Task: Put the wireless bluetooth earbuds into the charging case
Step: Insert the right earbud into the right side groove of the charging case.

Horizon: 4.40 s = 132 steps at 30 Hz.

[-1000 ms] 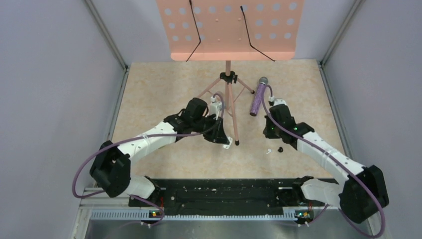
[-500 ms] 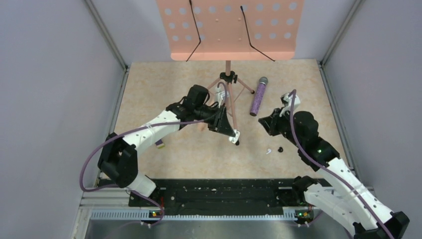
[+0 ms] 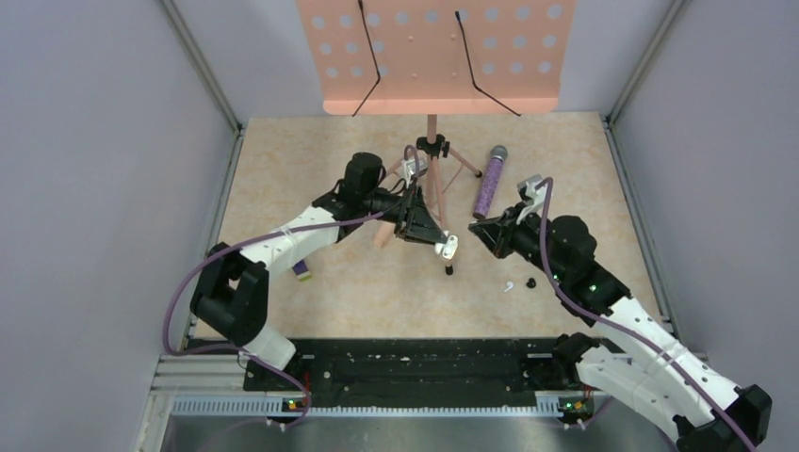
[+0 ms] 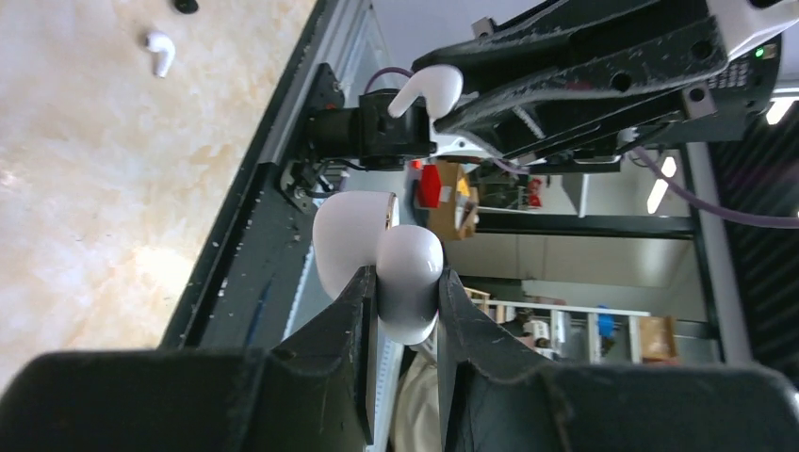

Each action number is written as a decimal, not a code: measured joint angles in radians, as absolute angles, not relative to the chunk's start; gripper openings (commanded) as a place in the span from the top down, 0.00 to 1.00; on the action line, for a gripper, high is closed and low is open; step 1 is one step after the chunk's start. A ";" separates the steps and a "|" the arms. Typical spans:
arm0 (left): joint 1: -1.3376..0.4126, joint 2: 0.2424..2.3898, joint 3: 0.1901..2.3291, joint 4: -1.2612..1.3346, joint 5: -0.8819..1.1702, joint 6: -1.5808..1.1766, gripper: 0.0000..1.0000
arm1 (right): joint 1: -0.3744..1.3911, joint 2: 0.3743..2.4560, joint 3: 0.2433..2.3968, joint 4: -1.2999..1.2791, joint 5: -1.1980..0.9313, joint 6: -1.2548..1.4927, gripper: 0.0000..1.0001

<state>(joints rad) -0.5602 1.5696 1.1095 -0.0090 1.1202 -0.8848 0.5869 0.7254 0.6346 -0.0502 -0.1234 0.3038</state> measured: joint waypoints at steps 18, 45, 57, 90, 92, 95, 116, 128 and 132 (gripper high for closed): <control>-0.560 1.595 1.077 0.058 1.102 -1.095 1.00 | 0.636 0.741 0.580 0.161 -0.220 0.251 1.00; -0.559 1.622 0.963 0.405 1.149 -1.380 1.00 | 0.666 0.689 0.392 0.451 -0.249 0.202 1.00; -0.559 1.632 0.958 0.492 1.172 -1.475 1.00 | 0.666 0.723 0.366 0.532 -0.248 0.206 1.00; -0.560 1.696 0.904 0.809 1.217 -1.730 1.00 | 0.668 0.730 0.340 0.578 -0.267 0.198 1.00; -0.560 1.696 0.904 0.817 1.221 -1.734 1.00 | 0.668 0.715 0.340 0.566 -0.274 0.192 1.00; -0.563 1.696 0.904 0.820 1.228 -1.739 1.00 | 0.668 0.694 0.340 0.540 -0.285 0.184 1.00; -0.562 1.707 0.900 0.841 1.238 -1.752 1.00 | 0.667 0.660 0.370 0.395 -0.258 0.198 0.22; -0.556 1.689 0.945 0.369 1.177 -1.354 1.00 | 0.671 0.551 0.574 0.064 0.028 0.268 0.14; -0.552 1.675 1.036 0.041 1.103 -1.102 1.00 | 0.671 0.617 0.672 -0.131 0.190 0.355 0.31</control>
